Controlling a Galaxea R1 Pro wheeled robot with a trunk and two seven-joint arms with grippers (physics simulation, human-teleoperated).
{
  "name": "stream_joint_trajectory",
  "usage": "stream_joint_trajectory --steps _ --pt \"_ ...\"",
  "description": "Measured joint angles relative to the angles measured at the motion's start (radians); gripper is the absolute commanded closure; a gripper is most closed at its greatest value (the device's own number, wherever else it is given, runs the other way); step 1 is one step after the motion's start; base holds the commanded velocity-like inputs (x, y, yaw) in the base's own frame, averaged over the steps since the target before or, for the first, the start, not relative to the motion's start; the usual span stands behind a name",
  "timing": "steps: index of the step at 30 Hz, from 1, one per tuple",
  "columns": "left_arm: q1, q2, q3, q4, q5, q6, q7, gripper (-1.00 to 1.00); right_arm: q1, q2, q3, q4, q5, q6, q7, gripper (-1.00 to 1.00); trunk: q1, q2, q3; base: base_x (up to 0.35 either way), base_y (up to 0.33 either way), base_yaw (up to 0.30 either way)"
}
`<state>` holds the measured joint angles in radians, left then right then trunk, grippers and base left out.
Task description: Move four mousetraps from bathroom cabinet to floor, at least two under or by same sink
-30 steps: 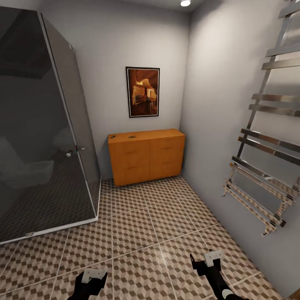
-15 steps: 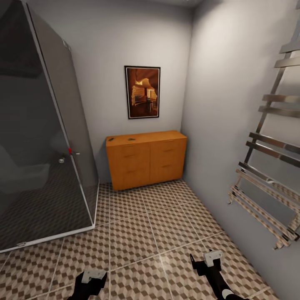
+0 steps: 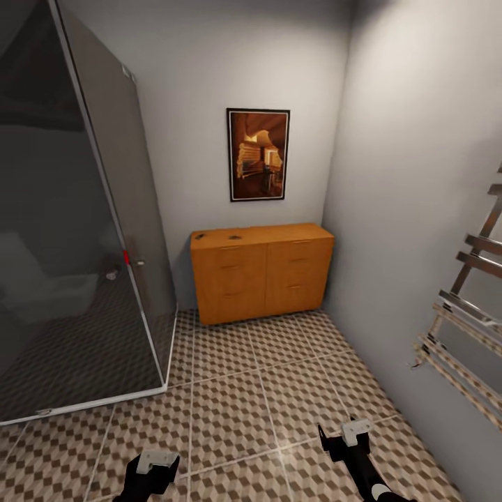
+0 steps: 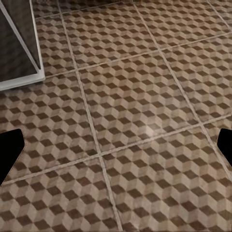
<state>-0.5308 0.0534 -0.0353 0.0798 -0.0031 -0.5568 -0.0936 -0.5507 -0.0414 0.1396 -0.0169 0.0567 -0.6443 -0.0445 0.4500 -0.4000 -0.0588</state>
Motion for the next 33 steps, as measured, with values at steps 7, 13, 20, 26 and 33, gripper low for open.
stream_joint_trajectory --steps 7,13,20,26,33 --pt "0.000 0.000 0.000 0.000 0.000 -0.001 0.000 -1.00 0.000 0.000 0.000 0.000 0.000 0.000 0.000 -1.00 0.000 0.000 0.000 0.197 0.000 0.216" --pt "0.000 0.000 0.000 -0.001 -0.001 -0.001 -0.002 -1.00 0.000 0.000 0.000 0.000 0.000 0.000 0.000 -1.00 0.000 0.000 0.000 0.015 0.000 0.104" --pt "0.000 -0.001 0.000 -0.002 -0.001 -0.002 -0.002 -1.00 0.000 0.000 0.000 -0.001 0.000 0.000 0.000 -1.00 0.000 0.000 0.000 0.001 0.000 0.010" --pt "0.000 -0.002 -0.001 0.000 -0.002 -0.004 -0.004 -1.00 0.000 0.000 0.000 0.000 0.000 0.000 0.000 -1.00 0.000 0.000 0.000 0.000 0.000 0.000" --pt "0.000 -0.003 -0.001 -0.001 -0.002 -0.002 -0.002 -1.00 0.000 0.000 0.000 -0.001 0.000 0.000 0.000 -1.00 0.000 0.000 0.000 0.000 0.000 0.000"
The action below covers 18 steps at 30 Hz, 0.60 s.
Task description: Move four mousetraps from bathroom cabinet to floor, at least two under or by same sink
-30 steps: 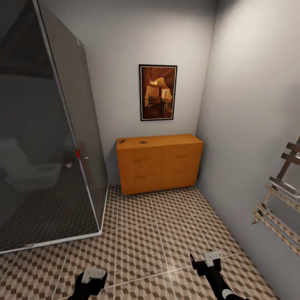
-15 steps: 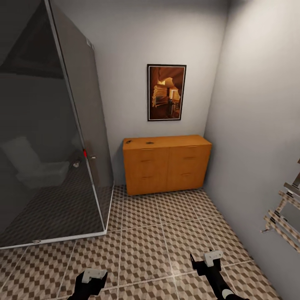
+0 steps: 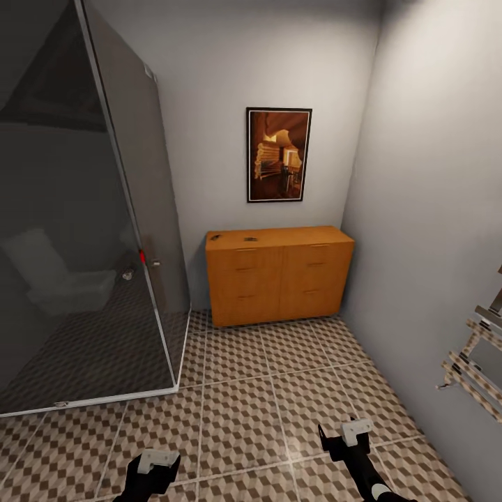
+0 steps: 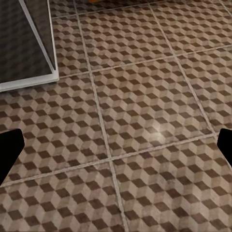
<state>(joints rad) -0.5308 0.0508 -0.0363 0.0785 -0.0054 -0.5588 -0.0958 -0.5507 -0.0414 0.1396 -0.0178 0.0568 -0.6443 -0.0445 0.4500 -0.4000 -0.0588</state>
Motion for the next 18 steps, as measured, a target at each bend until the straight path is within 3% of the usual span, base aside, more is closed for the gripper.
stream_joint_trajectory --steps 7,18 --pt "0.000 -0.020 0.000 0.000 0.000 0.000 0.000 -1.00 0.000 0.000 0.000 0.000 0.000 0.000 0.000 -1.00 0.000 0.000 0.000 0.011 0.000 0.000" --pt "0.000 -0.025 0.001 0.000 0.001 0.003 0.001 -1.00 0.000 0.000 0.000 0.000 0.000 -0.001 0.001 -1.00 0.000 0.000 0.000 0.294 -0.031 0.000"
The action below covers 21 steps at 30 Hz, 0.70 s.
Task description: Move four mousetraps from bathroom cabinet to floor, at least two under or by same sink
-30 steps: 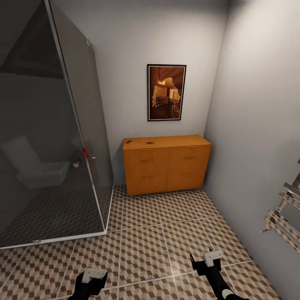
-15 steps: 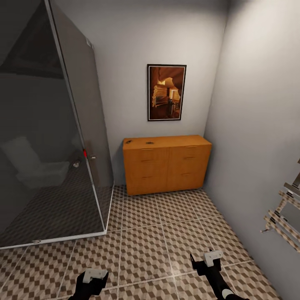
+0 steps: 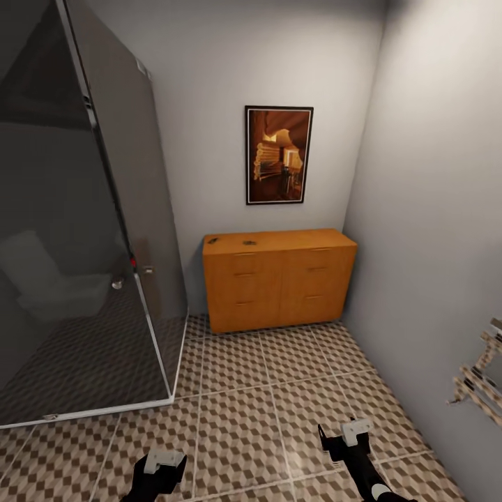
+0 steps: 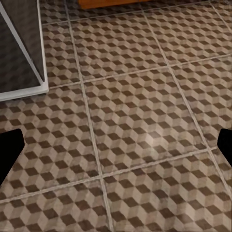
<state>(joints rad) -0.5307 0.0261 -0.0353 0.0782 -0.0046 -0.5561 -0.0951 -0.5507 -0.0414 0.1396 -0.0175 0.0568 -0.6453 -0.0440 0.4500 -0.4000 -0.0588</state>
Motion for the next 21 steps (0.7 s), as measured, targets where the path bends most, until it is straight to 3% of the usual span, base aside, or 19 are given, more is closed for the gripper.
stream_joint_trajectory --steps 16,21 --pt "0.000 0.000 0.000 0.000 0.000 0.012 0.000 -1.00 0.001 -0.002 0.000 0.000 0.000 0.001 0.000 -1.00 0.000 0.000 0.000 0.320 -0.050 0.000" --pt "0.000 0.000 0.000 0.000 0.000 0.012 0.000 -1.00 0.001 -0.002 0.000 0.001 0.000 0.001 0.000 -1.00 0.000 0.000 0.000 0.111 -0.002 0.000"
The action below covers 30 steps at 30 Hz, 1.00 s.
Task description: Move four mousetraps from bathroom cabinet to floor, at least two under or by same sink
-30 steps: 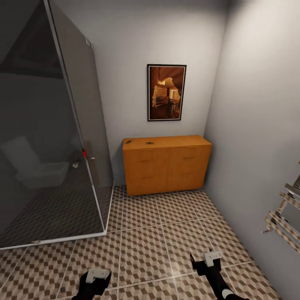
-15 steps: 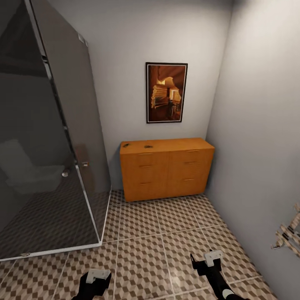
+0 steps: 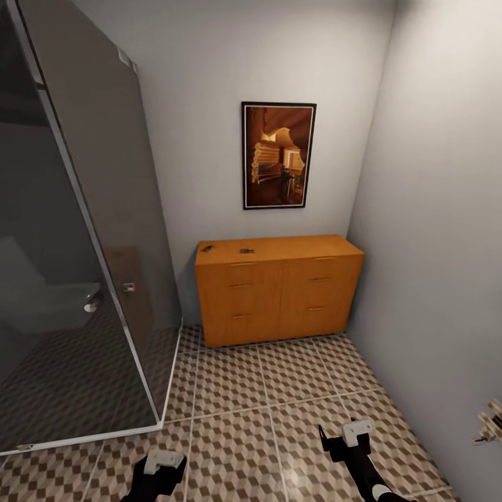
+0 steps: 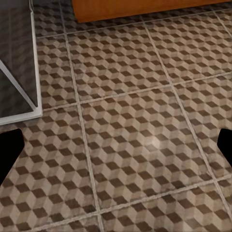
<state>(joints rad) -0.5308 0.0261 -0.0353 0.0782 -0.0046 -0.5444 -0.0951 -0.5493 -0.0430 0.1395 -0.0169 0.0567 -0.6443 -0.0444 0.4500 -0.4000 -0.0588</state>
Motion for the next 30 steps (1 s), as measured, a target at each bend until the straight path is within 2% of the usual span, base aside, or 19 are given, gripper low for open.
stream_joint_trajectory --steps 19,24,26,29,30 --pt "0.000 0.000 0.000 0.000 0.000 0.000 -0.001 -1.00 0.000 0.001 0.000 -0.002 0.001 0.000 -0.002 -1.00 0.000 0.000 0.000 0.002 0.000 0.000" --pt "0.000 0.000 0.000 0.000 0.000 0.001 -0.002 -1.00 0.000 0.002 -0.003 -0.014 0.001 0.007 -0.050 -1.00 0.000 0.000 0.000 0.000 0.000 0.000" --pt "0.000 0.000 0.000 0.001 0.000 0.001 -0.002 -1.00 0.000 0.001 -0.005 -0.032 0.001 0.048 -0.096 -1.00 0.000 0.000 0.000 0.000 0.000 0.000" --pt "0.000 0.000 0.000 0.001 0.000 0.001 -0.002 -1.00 0.000 0.000 -0.004 -0.071 0.002 0.110 -0.126 -1.00 0.000 0.000 0.000 0.000 0.000 0.000" --pt "0.000 0.000 0.000 0.001 0.000 0.001 -0.002 -1.00 0.000 -0.001 -0.004 -0.119 0.003 0.163 -0.139 -1.00 0.000 0.000 0.000 0.000 0.000 0.000"
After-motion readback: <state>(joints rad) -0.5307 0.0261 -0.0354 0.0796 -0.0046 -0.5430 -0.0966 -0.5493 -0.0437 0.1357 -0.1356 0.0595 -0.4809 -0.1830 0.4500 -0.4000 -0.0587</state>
